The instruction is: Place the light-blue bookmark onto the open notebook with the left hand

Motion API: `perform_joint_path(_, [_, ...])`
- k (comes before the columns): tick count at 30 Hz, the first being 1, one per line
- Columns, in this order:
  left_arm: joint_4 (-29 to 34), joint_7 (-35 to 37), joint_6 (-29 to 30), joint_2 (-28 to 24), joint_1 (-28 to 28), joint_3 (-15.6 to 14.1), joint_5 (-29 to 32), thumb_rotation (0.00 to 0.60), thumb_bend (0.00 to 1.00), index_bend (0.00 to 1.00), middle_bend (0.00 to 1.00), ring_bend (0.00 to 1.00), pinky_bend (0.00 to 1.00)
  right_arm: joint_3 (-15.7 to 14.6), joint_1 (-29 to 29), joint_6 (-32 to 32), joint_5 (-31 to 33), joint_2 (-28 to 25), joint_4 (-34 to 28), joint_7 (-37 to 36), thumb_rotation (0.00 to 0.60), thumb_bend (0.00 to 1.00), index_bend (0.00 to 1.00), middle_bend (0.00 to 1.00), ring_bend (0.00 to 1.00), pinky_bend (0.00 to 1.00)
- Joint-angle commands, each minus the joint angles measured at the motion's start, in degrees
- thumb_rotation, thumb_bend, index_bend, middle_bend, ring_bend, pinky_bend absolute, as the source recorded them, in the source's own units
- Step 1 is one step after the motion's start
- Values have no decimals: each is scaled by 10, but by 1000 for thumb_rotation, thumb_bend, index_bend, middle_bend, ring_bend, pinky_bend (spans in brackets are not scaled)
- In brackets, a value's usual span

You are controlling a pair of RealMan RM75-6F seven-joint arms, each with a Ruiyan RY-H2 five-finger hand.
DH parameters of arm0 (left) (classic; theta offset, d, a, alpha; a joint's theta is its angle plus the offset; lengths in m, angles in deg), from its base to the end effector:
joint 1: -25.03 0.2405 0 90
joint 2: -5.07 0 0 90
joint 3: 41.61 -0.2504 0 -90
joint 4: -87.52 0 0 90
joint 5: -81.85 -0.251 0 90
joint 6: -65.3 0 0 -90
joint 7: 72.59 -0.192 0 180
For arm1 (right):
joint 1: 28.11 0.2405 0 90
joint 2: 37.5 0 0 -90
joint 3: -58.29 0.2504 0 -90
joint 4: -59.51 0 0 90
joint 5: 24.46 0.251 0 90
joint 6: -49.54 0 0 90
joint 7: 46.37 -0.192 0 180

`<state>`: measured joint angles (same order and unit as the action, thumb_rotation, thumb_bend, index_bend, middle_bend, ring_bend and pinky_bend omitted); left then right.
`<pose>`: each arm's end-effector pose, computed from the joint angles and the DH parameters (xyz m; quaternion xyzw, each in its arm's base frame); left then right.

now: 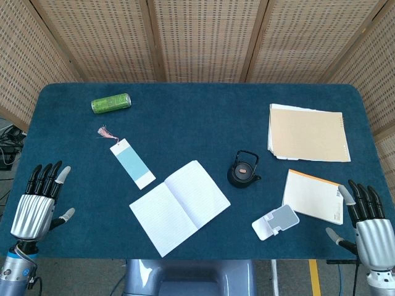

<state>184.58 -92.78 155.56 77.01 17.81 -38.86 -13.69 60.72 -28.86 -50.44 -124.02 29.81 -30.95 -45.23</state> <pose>-0.2371 0.2343 0.0780 -0.6429 -0.2665 -0.4229 0.5804 -0.2837 -0.1918 0.1311 0.5868 -0.2957 0.4803 0.5809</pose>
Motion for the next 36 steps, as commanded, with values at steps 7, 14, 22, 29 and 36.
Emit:
perform_joint_path(7, [2,-1,3,-2,2,-2,-2,600,1,0,0,0,0,-3,-1,2,-1,-3,-6,1,600,108,1,0,0,0])
perform_joint_path(14, [0,4,-2,-3,-1,0,1,600,2,0,0,0,0,-1,1,6,3,-3,-7,2,600,109,9,0,0,0])
perform_joint_path(22, [-1,7,-2,-4,-2,2,1,600,1,0,0,0,0,-2,2,9,2,-1,-3,1,600,108,13,0,0,0])
perform_joint_path(29, [-6,15,-4,-7,-6,4,-1,600,2,0,0,0,0,-2,1,7,1,-1,-3,3,600,108,19,0,0,0])
perform_joint_path(36, [-41,45,-23,-12,-31,19,-1,600,2,0,0,0,0,1,3,15,13,0,2,-2,600,108,24,0,0,0])
